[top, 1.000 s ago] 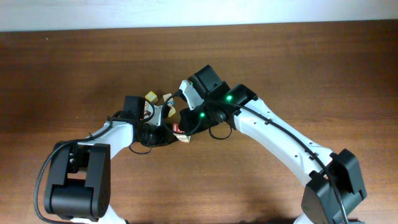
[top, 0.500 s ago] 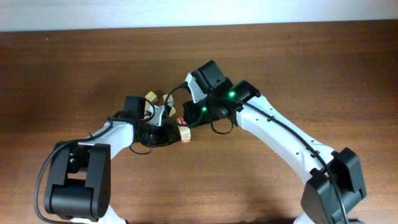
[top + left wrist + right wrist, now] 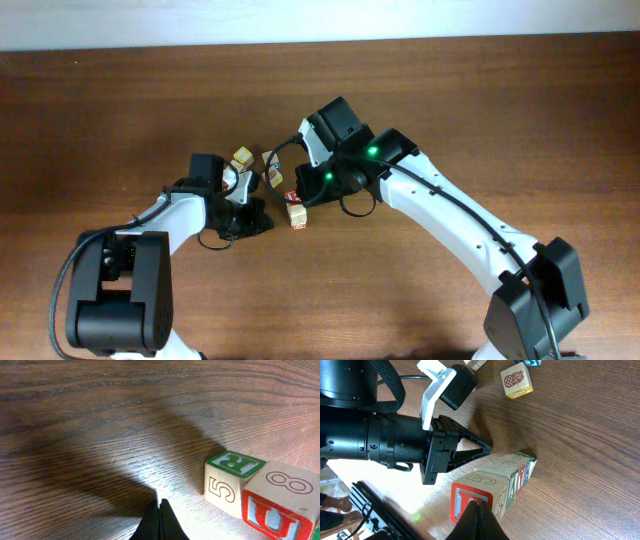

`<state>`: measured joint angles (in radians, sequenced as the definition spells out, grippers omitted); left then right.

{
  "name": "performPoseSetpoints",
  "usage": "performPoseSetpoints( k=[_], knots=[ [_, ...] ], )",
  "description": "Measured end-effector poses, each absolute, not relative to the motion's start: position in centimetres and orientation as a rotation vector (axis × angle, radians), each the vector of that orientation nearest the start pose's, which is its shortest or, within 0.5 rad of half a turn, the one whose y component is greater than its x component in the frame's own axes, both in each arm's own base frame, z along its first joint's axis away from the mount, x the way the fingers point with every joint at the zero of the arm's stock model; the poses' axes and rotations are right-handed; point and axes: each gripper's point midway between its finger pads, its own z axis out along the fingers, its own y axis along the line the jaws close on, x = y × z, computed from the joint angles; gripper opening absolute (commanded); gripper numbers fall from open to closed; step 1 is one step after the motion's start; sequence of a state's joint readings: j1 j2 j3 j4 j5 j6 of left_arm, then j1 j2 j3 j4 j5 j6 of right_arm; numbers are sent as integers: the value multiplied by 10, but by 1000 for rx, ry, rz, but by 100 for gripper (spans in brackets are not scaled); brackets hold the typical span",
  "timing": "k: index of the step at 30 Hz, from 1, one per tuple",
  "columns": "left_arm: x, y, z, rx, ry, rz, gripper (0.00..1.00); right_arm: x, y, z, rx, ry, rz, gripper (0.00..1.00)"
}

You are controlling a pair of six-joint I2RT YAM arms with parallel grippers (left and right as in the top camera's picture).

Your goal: Rotate 5 blocks

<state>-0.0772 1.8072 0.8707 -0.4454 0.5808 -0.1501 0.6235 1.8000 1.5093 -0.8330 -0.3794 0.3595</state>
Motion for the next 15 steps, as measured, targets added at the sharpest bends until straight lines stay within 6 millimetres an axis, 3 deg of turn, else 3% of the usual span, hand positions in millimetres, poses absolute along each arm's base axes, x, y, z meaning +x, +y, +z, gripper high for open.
performPoseSetpoints(
  k=[7,15],
  knots=[
    [309,-118,-5,-28,2891,-883,12,312,303,149,-493,2795,777,5],
    [315,-118,2,-25,2869,-872,39,309,297,149,-483,2831,739,4]
  ],
)
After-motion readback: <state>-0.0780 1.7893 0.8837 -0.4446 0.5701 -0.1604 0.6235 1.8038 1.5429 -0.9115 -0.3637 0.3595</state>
